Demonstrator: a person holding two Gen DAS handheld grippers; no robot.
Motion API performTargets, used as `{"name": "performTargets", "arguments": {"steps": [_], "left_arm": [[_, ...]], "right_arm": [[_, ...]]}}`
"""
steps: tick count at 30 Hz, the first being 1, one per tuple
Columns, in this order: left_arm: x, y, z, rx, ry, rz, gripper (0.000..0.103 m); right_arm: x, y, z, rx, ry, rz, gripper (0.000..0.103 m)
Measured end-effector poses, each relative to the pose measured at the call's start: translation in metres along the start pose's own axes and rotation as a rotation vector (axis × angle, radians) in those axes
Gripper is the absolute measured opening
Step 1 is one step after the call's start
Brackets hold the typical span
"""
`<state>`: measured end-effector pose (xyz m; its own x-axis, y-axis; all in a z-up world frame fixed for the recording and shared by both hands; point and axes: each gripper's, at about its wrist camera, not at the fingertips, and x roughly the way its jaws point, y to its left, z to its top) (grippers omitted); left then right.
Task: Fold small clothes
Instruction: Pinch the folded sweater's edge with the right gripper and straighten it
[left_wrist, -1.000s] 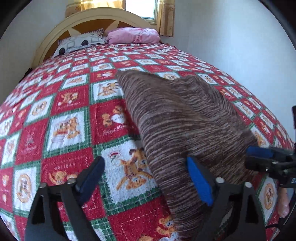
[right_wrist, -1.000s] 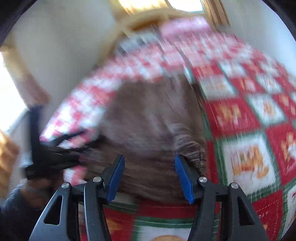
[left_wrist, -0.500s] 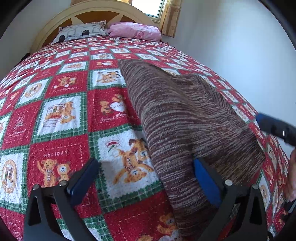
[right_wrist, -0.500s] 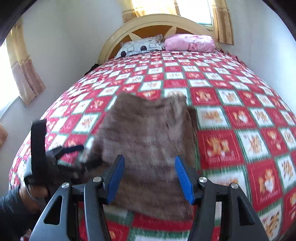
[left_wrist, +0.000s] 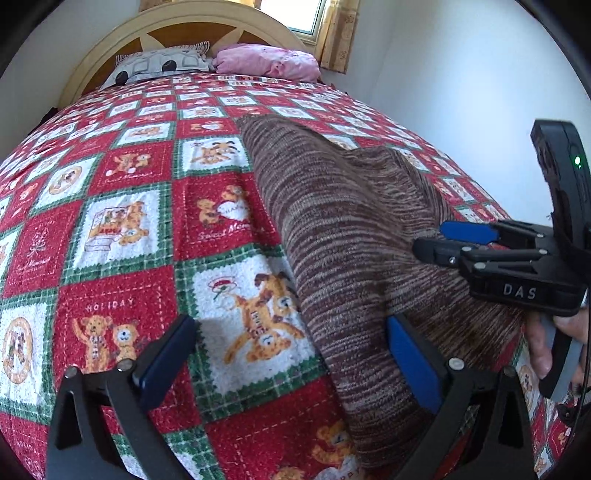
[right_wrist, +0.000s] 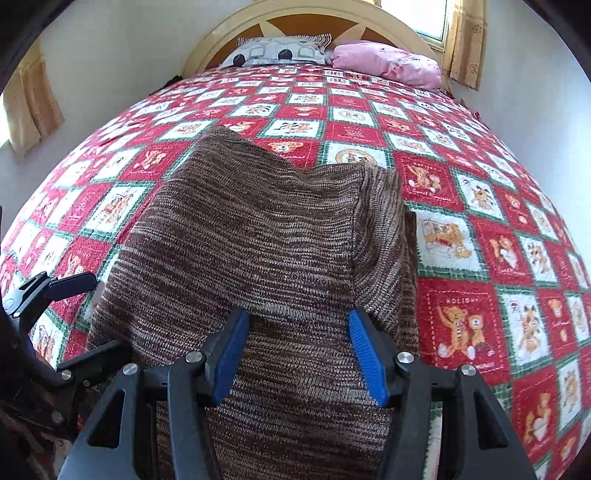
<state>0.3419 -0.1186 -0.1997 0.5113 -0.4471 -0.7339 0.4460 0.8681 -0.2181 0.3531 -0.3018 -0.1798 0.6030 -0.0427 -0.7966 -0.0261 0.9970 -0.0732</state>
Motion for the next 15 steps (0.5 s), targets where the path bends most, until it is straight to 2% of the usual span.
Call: {"name": "performTargets", "arguments": {"steps": [2, 4, 6, 11, 15], "left_arm": [[0.0, 0.001, 0.0, -0.006, -0.001, -0.005, 0.103], [0.0, 0.001, 0.0, -0.004, -0.002, -0.004, 0.103], [-0.001, 0.001, -0.001, -0.003, -0.002, -0.003, 0.103], [-0.001, 0.001, -0.001, -0.003, -0.002, -0.004, 0.103], [-0.001, 0.001, -0.001, -0.009, -0.003, -0.01, 0.103]], "right_arm": [[-0.01, 0.006, 0.009, -0.034, -0.043, -0.029, 0.058], [-0.02, 0.017, 0.02, -0.075, -0.101, -0.004, 0.058], [-0.021, 0.029, 0.032, -0.105, -0.115, 0.03, 0.058], [0.004, 0.058, 0.059, -0.16, -0.088, 0.075, 0.058], [0.038, 0.064, 0.066, -0.161, -0.014, 0.037, 0.058]]}}
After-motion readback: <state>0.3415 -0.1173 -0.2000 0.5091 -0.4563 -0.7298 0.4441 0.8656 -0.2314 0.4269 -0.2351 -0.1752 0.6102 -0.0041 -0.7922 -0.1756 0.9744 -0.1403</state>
